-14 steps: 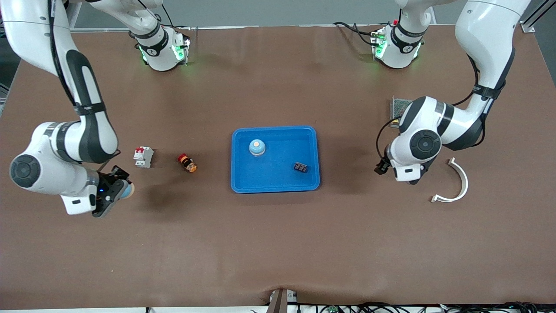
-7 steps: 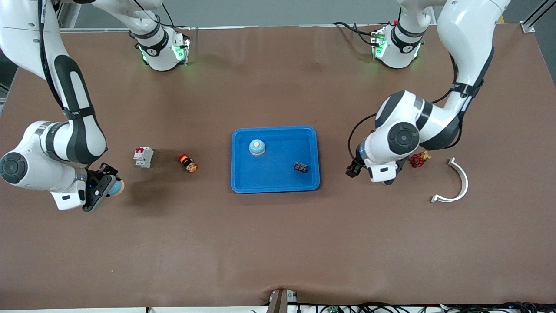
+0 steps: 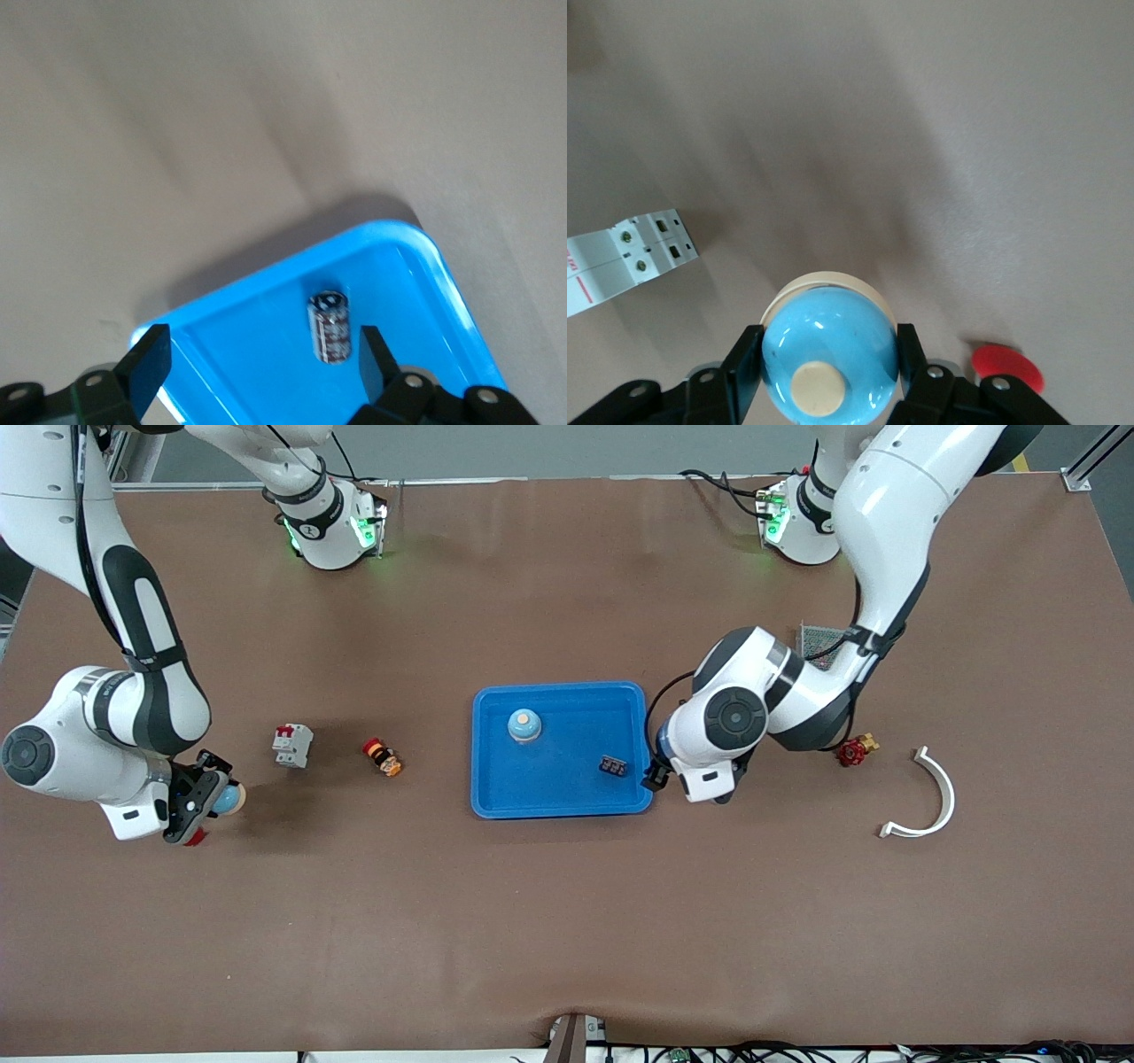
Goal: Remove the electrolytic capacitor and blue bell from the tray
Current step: 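Move the left gripper back to the tray and grasp the second capacitor, then release the bell by the red button while the left gripper lifts the capacitor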
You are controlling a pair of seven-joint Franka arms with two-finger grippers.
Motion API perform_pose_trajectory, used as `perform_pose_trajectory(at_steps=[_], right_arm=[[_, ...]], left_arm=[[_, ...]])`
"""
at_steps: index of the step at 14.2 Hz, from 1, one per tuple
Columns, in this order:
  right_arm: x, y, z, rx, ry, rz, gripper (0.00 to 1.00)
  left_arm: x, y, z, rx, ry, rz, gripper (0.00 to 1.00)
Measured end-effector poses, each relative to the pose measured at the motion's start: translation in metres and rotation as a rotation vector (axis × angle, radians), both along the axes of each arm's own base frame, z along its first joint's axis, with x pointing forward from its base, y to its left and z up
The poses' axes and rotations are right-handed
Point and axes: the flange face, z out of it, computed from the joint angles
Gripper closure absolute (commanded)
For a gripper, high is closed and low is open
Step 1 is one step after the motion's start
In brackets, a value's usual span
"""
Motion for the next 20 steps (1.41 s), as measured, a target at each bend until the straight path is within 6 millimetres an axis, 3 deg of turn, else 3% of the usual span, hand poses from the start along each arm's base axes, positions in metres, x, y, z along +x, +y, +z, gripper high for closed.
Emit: perform_pose_trajectory(at_steps=[5, 10, 14, 19, 20], right_arm=[[-0.008, -0.002, -0.012, -0.004, -0.014, 0.007, 0.6], [-0.012, -0.008, -0.023, -0.009, -0.026, 0.006, 0.6], [-0.012, -0.009, -0.035, -0.012, -0.03, 0.007, 0.58], [-0.014, -0.009, -0.047, -0.014, -0.026, 0.006, 0.54], [-0.014, -0.009, -0.047, -0.014, -0.026, 0.006, 0.48]], left_arm=[[0.001, -0.029, -0.017, -0.044, -0.042, 0.109, 0.15], [-0.014, -0.056, -0.057, 0.02, -0.081, 0.187, 0.29], [-0.021, -0.066, -0.076, 0.019, -0.085, 0.208, 0.32], [-0.024, -0.066, -0.093, 0.027, -0.071, 0.209, 0.57], [-0.024, -0.066, -0.093, 0.027, -0.071, 0.209, 0.63]])
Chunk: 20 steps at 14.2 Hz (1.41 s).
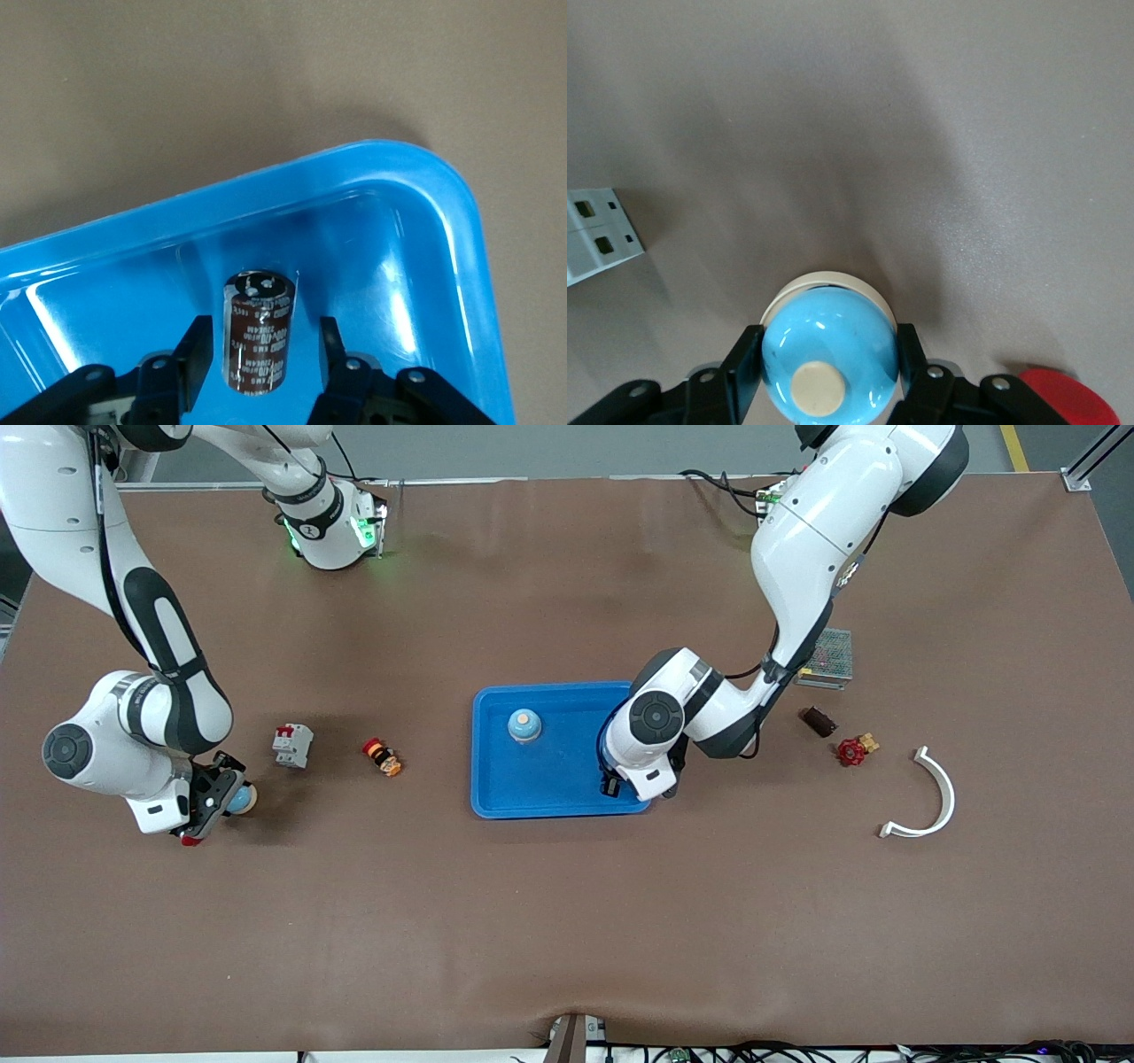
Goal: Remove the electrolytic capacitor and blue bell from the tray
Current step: 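Release the bell by the red button while the left gripper lifts the capacitor, then carry the capacitor toward the valve while the right gripper returns to the tray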
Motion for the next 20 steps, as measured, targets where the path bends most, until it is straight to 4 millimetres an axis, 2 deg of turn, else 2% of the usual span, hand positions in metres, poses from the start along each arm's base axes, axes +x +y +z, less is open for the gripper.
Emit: perform_pose_trajectory(at_steps=[1, 2, 3, 4, 5, 9, 12, 14, 16, 18, 20], right_arm=[[0.0, 0.0, 0.0, 0.0, 0.0, 0.0, 0.46], [0.0, 0.0, -0.001, 0.001, 0.001, -0.001, 0.38], [0.0, 0.0, -0.002, 0.003, 0.002, -0.003, 0.19], [0.0, 0.0, -0.002, 0.004, 0.001, -0.006, 0.05], [-0.001, -0.002, -0.002, 0.006, 0.0, -0.011, 0.0], [-0.001, -0.006, -0.002, 0.019, -0.003, -0.034, 0.0], [0.001, 0.0, 0.009, 0.04, 0.03, -0.074, 0.0], [0.004, 0.007, 0.033, 0.051, 0.063, -0.134, 0.0], [0.008, 0.017, 0.065, 0.056, 0.09, -0.209, 0.0], [0.009, 0.035, 0.099, 0.051, 0.114, -0.312, 0.0], [0.005, 0.063, 0.133, 0.038, 0.142, -0.418, 0.0]], left_arm=[[0.0, 0.0, 0.0, 0.0, 0.0, 0.0, 0.7], [0.0, 0.0, 0.0, -0.001, -0.001, 0.0, 0.81], [0.001, 0.0, 0.001, 0.0, -0.004, -0.003, 0.95], [0.001, 0.0, 0.001, 0.003, -0.01, -0.009, 1.0], [0.003, 0.0, 0.003, 0.007, -0.021, -0.019, 1.0], [0.016, 0.004, 0.023, 0.01, -0.064, -0.031, 1.0], [0.037, 0.029, 0.06, 0.025, -0.081, -0.062, 1.0], [0.046, 0.05, 0.09, 0.045, -0.083, -0.11, 1.0], [0.049, 0.07, 0.114, 0.079, -0.059, -0.166, 1.0], [0.052, 0.093, 0.126, 0.109, -0.019, -0.219, 1.0], [0.057, 0.118, 0.127, 0.124, 0.02, -0.261, 1.0]])
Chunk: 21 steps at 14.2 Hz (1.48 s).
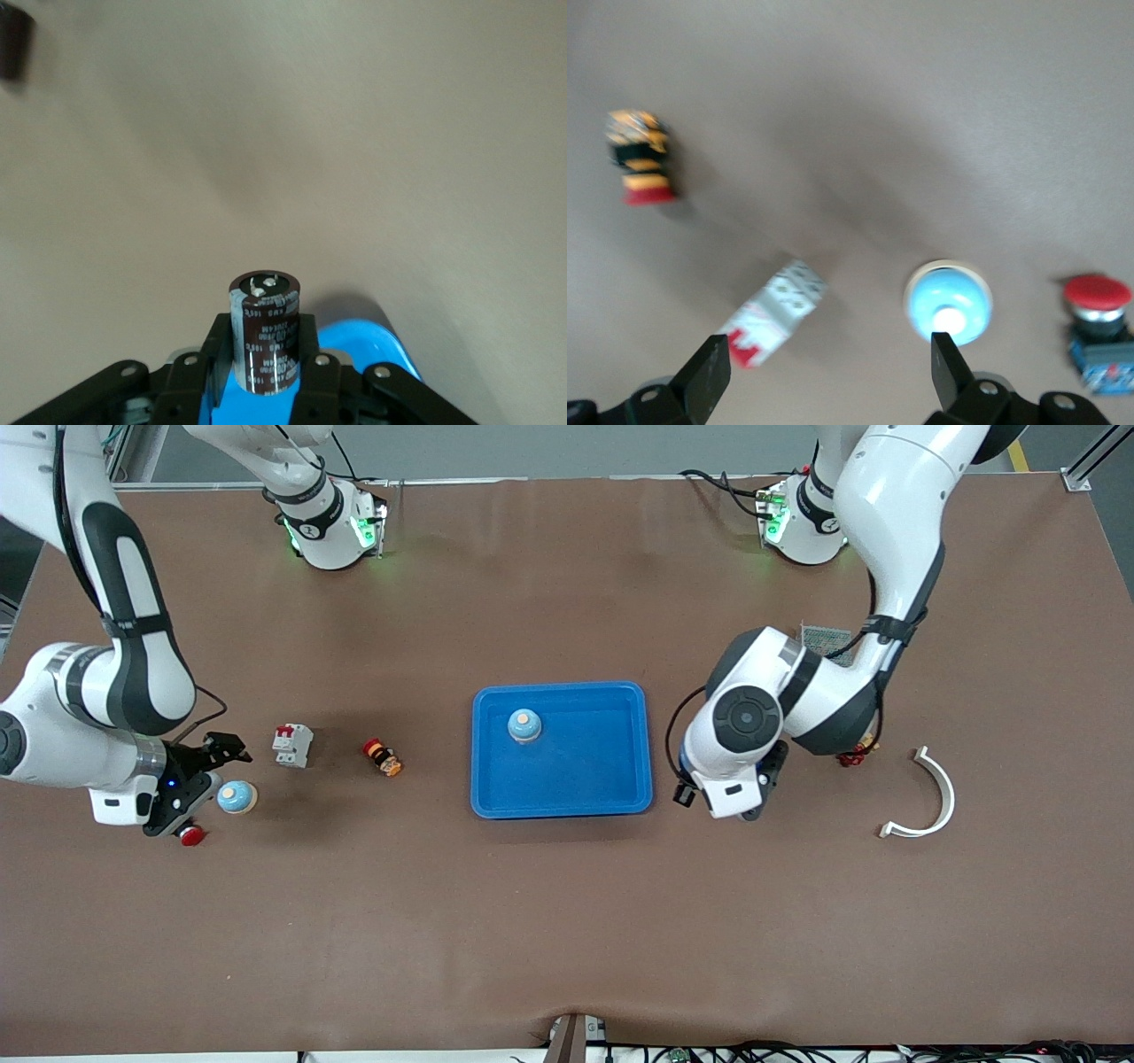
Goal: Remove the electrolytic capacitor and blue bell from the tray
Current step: 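Carry the capacitor toward the valve while the right gripper returns to the tray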
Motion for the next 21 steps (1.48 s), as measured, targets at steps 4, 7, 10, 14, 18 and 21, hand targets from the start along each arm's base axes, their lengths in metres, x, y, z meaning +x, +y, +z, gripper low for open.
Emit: perform_pose_trajectory(at_steps=[4, 7, 10, 14, 18, 21], right_arm=[[-0.01, 0.074, 0.052, -0.046, 0.028, -0.187, 0.0], [-0.02, 0.141, 0.079, -0.083, 0.021, -0.32, 0.0], [-0.038, 0.227, 0.089, -0.119, 0.009, -0.461, 0.0], [-0.066, 0.321, 0.089, -0.114, -0.043, -0.573, 0.0], [-0.083, 0.37, 0.066, -0.109, -0.065, -0.661, 0.0], [-0.089, 0.4, 0.034, -0.1, -0.083, -0.706, 0.0]], left_arm=[[0.011, 0.055, -0.009, 0.003, 0.041, -0.064, 1.0], [0.019, 0.108, -0.012, -0.005, 0.062, -0.102, 1.0], [0.027, 0.162, -0.017, -0.02, 0.081, -0.133, 1.0], [0.03, 0.213, -0.029, 0.014, 0.099, -0.201, 1.0], [0.027, 0.234, -0.045, 0.05, 0.094, -0.253, 1.0], [0.024, 0.258, -0.064, 0.05, 0.084, -0.285, 1.0]])
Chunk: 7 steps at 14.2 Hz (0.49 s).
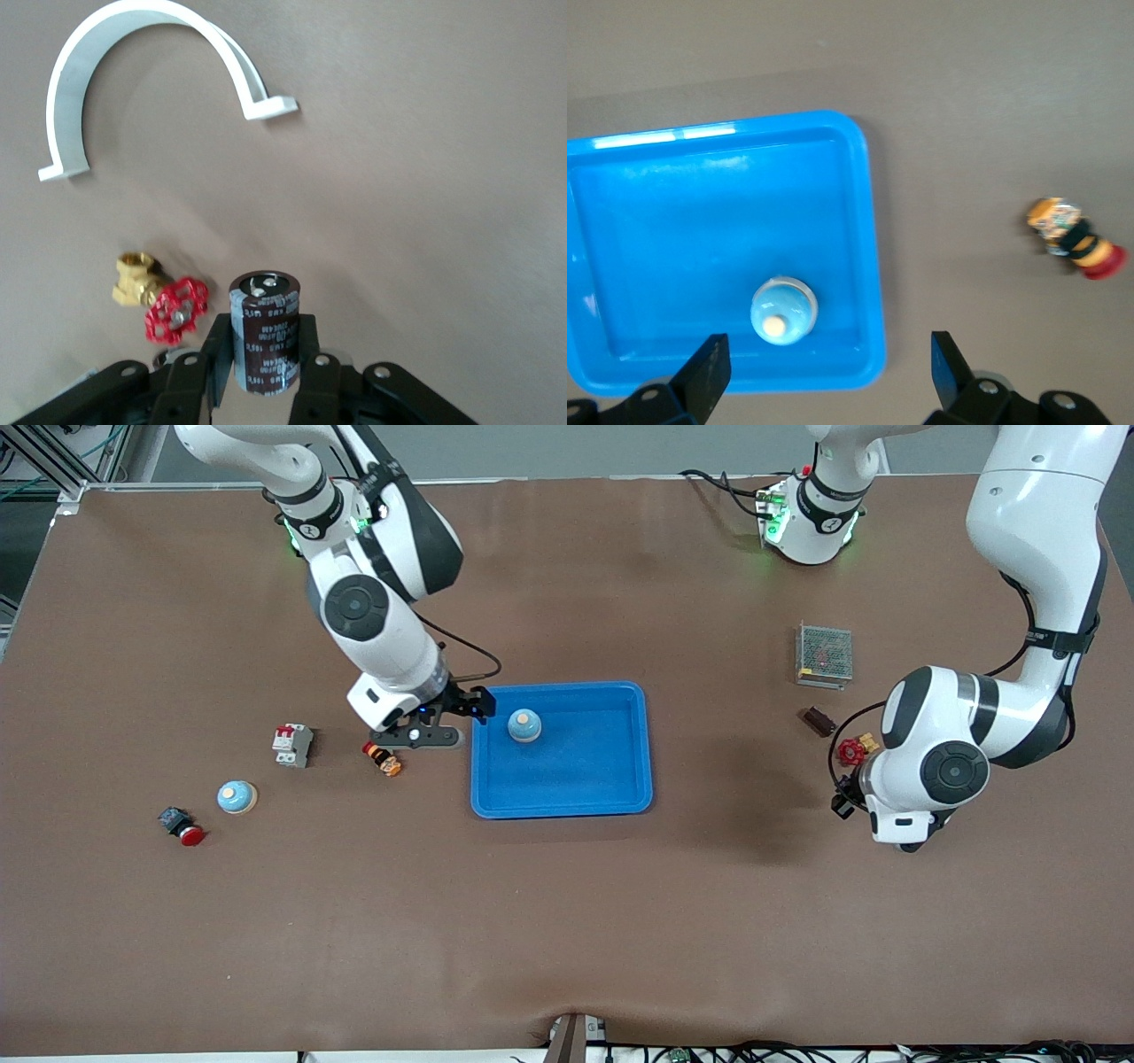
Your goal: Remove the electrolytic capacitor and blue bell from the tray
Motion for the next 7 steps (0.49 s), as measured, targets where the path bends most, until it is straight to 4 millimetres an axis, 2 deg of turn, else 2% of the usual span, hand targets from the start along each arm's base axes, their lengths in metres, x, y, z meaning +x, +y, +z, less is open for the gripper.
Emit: perform_pose_trajectory(at_steps=[4, 7], right_arm=[[-0.014, 0.039, -0.048, 0.002, -0.023, -0.01, 0.0], [-0.025, 0.056, -0.082, -0.014, -0.013, 0.008, 0.0]], left_arm=[[-0.003, 0.025, -0.027, 0.03, -0.011, -0.034, 1.0], [-0.009, 0.043, -0.044, 0.04, -0.021, -0.057, 1.0]])
